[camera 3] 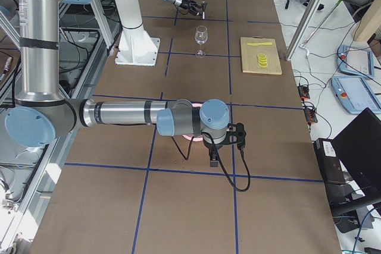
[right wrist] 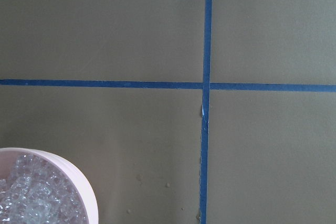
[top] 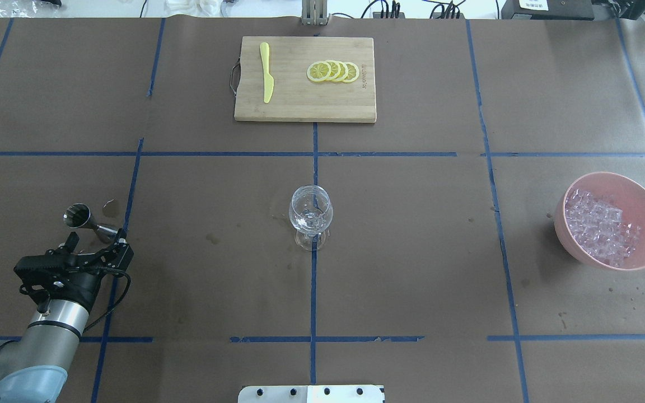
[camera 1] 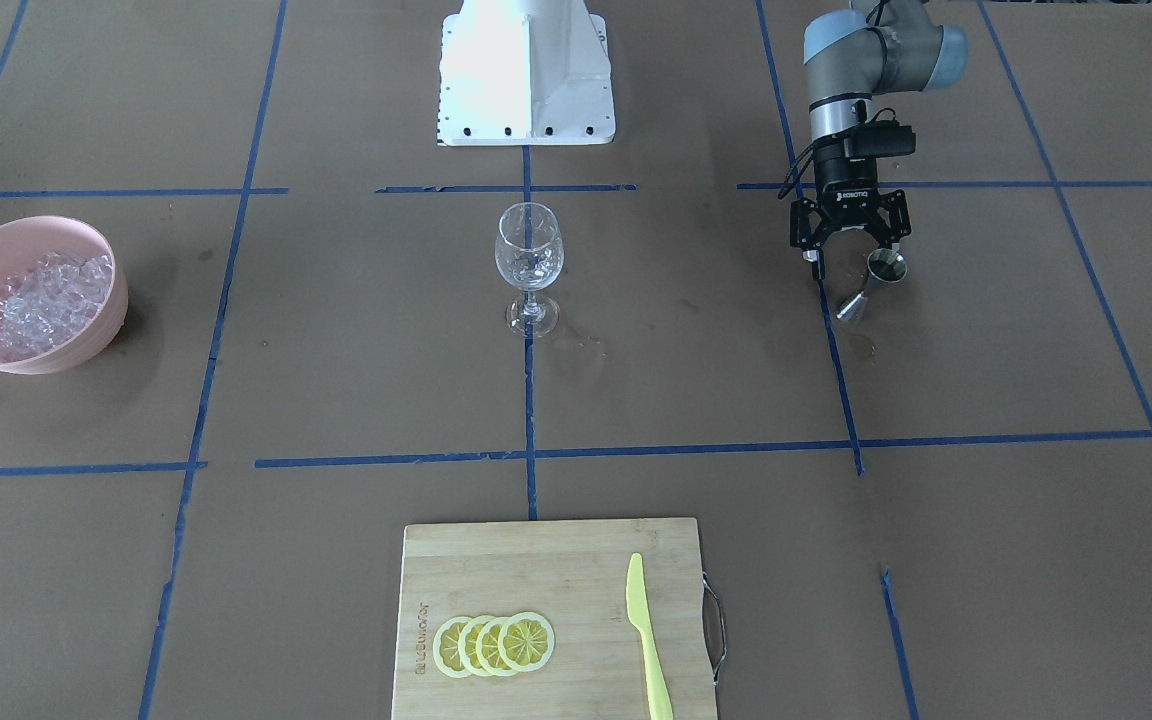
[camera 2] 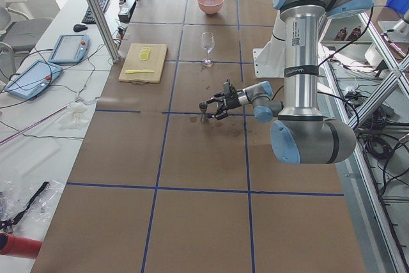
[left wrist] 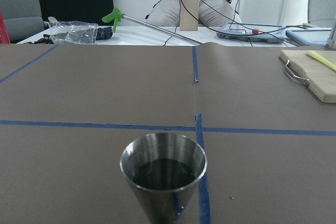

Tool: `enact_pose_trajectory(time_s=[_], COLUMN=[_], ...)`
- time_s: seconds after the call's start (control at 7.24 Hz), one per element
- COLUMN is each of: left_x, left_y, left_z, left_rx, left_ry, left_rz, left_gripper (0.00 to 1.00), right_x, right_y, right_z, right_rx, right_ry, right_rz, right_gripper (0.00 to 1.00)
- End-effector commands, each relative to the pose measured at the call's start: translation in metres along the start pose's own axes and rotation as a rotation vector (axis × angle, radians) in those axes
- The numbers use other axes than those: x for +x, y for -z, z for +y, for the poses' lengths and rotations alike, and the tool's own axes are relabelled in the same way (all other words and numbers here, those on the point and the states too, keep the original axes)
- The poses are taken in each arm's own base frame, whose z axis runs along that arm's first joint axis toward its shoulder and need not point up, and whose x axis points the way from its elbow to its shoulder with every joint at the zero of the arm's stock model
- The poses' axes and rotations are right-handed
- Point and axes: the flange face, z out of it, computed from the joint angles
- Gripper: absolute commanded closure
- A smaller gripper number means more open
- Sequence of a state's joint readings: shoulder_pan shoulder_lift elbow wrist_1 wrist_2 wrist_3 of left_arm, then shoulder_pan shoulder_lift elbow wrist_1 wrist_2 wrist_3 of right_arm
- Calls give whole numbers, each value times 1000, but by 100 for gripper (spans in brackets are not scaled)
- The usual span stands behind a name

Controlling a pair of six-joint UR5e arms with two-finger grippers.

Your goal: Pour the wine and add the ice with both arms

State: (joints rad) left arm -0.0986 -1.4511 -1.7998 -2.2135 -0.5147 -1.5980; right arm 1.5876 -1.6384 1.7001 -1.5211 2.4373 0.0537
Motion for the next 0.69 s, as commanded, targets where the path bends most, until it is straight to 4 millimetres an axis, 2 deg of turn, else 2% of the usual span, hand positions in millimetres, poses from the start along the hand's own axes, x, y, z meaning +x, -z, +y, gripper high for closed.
enact_pose_trajectory(time_s=[0.0,0.14,0.28,0.55], left_x=[-3,-3,-6,-10], left_y=[-4,-5,-7,-12], left_z=[4,5,9,5], left_rx=[20,26,27,38], left_ry=[-10,-11,-20,-21], left_rz=[-7,-7,-13,-24], left_gripper=[5,12,14,15], right_x=[0,0,-1,-1], right_y=[0,0,1,1], right_z=[0,0,0,0], right_rx=[-1,-1,1,1], right_ry=[-1,-1,2,0], right_rz=[0,0,0,-2], right_gripper=[0,0,0,0])
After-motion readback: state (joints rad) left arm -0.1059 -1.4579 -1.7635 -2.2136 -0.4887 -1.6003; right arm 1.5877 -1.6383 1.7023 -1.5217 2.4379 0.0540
